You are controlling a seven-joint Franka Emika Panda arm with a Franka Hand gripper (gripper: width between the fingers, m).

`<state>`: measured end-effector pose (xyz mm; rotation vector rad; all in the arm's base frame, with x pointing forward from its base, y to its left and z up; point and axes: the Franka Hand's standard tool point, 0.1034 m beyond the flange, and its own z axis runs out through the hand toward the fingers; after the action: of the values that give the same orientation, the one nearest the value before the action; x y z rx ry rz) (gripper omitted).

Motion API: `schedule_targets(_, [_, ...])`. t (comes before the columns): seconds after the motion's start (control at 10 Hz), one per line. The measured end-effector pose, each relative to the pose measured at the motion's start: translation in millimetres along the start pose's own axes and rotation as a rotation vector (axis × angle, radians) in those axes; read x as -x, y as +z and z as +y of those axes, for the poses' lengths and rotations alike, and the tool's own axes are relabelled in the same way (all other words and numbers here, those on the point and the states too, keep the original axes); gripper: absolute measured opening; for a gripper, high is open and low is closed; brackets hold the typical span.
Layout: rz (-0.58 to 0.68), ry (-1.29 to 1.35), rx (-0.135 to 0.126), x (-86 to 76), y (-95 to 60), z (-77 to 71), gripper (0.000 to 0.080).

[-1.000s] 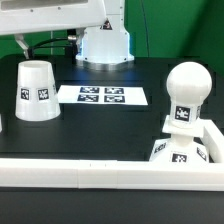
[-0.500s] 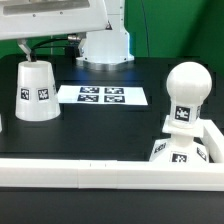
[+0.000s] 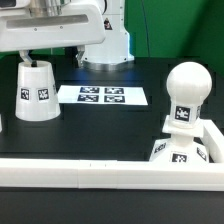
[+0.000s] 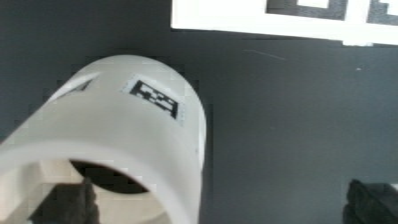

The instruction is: Assemble lamp

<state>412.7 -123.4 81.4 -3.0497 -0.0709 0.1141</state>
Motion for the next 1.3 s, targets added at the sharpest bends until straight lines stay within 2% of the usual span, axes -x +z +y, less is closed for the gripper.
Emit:
schedule_targets(0.1, [-0.001,0.0,0.0,0.2,0.5,0.0,0.0698])
schedule_targets(0.2, [-0.002,0.0,0.0,0.3,0.8,0.0,0.0575])
schedule_targets(0.3, [-0.003,0.0,0.0,0.5,1.2,0.3,0.0575])
schedule_targets(0.5, [-0.005,-0.001,-0.001,1.6,2.5,1.3,0.0301])
schedule_targets(0.6, [-0.007,-0.002,-0.001,2.0,3.2,1.5,0.0301])
schedule_targets(0.7, [-0.006,-0.01,0.004,1.1,2.6,2.3,0.0118])
schedule_targets(0.8, [-0.002,-0.02,0.01,-0.5,1.5,2.5,0.0043])
schedule_targets(1.3, [-0.003,-0.018,0.009,-0.2,1.9,2.3,0.0043])
